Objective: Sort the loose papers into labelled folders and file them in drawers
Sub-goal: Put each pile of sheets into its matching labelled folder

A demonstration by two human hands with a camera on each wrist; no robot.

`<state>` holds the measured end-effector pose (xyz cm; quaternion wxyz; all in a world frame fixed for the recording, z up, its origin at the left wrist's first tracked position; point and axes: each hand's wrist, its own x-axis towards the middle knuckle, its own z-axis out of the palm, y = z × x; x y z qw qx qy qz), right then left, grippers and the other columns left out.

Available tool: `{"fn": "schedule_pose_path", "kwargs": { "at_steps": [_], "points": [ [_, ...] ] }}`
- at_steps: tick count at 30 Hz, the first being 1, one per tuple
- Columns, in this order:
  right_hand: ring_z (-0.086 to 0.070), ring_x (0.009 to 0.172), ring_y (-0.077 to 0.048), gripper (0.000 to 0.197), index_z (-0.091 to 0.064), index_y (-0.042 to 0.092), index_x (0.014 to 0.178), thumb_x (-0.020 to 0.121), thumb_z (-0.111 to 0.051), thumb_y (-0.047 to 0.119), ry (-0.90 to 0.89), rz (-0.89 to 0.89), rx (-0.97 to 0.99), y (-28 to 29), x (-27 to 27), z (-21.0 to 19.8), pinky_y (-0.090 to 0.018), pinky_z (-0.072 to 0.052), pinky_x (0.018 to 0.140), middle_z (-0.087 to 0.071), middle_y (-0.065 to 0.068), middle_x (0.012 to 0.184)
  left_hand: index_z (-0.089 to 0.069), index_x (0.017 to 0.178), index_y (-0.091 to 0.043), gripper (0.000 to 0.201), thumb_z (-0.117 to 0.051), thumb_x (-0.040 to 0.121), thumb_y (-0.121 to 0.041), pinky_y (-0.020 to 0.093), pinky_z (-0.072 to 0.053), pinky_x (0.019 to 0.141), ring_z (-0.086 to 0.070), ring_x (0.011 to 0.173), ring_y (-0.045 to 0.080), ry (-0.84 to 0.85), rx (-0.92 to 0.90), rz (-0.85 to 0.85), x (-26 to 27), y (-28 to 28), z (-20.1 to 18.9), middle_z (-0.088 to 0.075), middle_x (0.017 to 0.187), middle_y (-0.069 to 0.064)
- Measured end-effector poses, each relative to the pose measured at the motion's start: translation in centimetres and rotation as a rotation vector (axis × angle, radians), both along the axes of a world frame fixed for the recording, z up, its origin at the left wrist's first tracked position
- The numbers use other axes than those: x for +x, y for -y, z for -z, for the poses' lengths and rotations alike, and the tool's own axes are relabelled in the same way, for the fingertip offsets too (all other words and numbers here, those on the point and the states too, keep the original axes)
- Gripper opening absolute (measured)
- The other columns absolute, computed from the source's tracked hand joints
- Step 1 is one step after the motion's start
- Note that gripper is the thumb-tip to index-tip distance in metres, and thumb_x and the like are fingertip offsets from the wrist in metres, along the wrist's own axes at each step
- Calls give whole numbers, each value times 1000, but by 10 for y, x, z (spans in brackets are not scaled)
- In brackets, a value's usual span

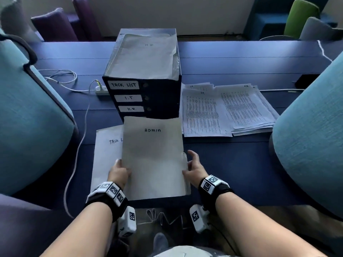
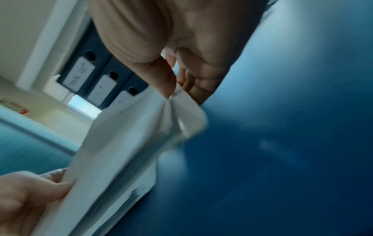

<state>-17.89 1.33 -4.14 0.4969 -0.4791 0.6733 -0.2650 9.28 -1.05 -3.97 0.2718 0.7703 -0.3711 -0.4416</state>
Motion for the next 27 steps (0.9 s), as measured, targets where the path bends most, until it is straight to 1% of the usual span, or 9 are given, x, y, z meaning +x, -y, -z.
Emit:
{"fn": "schedule_pose_path", "kwargs": {
  "at_steps": [3,7,9,11,15,16,20,24,27],
  "points": [
    [-58,80,-16,51,-40,24,127,84,-54,1,-50,-12,-96,9,36,-4,-31,-51,81,-56,2,88,-57,110,-20,41,-47,78,3,34,-49,77,-61,88,29,129,-9,-64,25,-7,-7,-67,97,9],
    [-59,99,-18,24,-67,10,109,90,-55,5,-195,-180,-200,19,74,-2,-10,-37,86,-58,-5,108,-53,128,-12,45,-53,85,1,32,-43,83,-60,99,31,256,-43,-102,49,-11,-13,-65,110,15],
    [-59,105,-19,24,-69,8,113,93,-55,10,-209,-222,-202,21,88,-1,-7,-33,87,-57,-7,116,-52,130,-9,46,-54,85,3,34,-43,87,-60,107,34,282,-42,-126,59,-9,-9,-64,117,20],
    [-57,111,-21,31,-65,7,121,92,-53,9,-222,-276,-163,20,99,1,-10,-34,92,-53,-8,124,-51,131,-7,45,-55,87,3,35,-43,90,-59,110,36,319,-22,-129,68,-7,-4,-63,120,22],
    [-50,117,-29,35,-64,13,121,87,-54,13,-354,-403,-109,19,106,7,-30,-41,102,-48,-10,130,-48,132,-9,48,-58,86,-3,40,-44,96,-56,114,41,389,30,-80,87,2,15,-60,123,21],
    [-50,117,-29,35,-65,12,120,87,-54,12,-367,-416,-108,19,106,7,-31,-41,102,-48,-10,129,-48,132,-9,49,-59,85,-4,41,-44,99,-54,115,42,408,45,-67,89,5,18,-58,126,22],
    [-57,109,-24,32,-68,9,114,87,-50,7,-359,-415,-146,20,105,11,-18,-39,92,-49,-9,124,-48,133,-5,50,-60,85,-4,41,-39,105,-50,117,44,448,98,-39,93,10,28,-43,132,26],
    [-58,105,-23,30,-70,12,109,89,-48,10,-380,-376,-142,21,102,13,-18,-40,85,-53,-5,121,-50,130,-10,48,-61,83,-7,43,-40,104,-47,118,46,494,130,3,91,10,33,-42,131,24],
    [-57,106,-22,30,-70,11,112,91,-48,9,-392,-386,-151,18,99,16,-10,-32,81,-52,-5,123,-49,130,-10,49,-57,82,-3,42,-39,103,-47,116,47,522,135,15,86,11,31,-41,130,24]
  ]
}}
